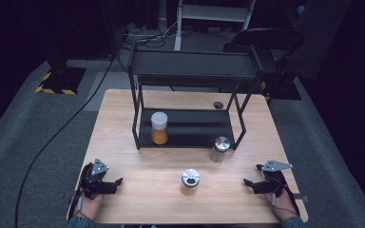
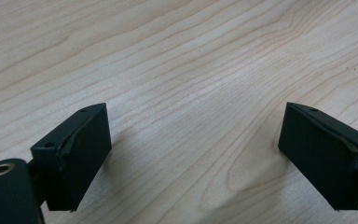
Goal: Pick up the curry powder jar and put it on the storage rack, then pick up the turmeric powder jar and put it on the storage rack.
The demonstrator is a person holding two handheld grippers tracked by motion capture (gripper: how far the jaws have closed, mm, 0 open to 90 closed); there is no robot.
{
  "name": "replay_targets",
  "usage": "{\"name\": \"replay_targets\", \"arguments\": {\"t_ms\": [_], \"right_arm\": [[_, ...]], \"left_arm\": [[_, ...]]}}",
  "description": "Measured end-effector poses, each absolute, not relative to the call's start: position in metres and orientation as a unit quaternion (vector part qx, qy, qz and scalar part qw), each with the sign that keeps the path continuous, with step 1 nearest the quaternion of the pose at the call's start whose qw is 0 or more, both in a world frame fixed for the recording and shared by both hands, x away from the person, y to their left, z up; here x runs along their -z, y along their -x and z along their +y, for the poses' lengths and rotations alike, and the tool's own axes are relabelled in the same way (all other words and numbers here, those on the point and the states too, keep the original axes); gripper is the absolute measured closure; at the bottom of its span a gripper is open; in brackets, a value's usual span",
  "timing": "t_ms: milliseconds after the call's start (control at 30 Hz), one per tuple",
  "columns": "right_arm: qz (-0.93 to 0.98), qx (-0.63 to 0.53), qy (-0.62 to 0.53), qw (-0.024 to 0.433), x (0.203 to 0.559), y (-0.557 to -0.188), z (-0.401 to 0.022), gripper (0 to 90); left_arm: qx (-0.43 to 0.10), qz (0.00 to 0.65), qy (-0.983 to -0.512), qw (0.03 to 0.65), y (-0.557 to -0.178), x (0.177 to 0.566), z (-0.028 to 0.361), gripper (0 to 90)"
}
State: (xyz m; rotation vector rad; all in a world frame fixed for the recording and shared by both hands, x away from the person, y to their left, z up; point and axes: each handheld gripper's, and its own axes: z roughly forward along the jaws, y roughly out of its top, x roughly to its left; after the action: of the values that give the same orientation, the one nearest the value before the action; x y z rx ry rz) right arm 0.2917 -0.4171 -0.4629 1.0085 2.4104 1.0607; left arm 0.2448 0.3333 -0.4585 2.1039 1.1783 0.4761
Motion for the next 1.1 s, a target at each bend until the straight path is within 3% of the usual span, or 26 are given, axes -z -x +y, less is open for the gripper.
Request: {"name": "replay_targets", "arguments": {"t_ms": [167, 1100], "right_arm": [[0.844, -0.371, -0.353, 0.16, 0.4629, -0.2917, -0.4171, 9.1], [0.844, -0.368, -0.357, 0.16, 0.4622, -0.2919, -0.4156, 6.7]], "left_arm": [[-0.18, 0.449, -0.809, 0.334, -0.2475, 0.4584, 0.3349, 4.6], [-0.178, 0.447, -0.811, 0.332, -0.2479, 0.4579, 0.3349, 4.2]]}}
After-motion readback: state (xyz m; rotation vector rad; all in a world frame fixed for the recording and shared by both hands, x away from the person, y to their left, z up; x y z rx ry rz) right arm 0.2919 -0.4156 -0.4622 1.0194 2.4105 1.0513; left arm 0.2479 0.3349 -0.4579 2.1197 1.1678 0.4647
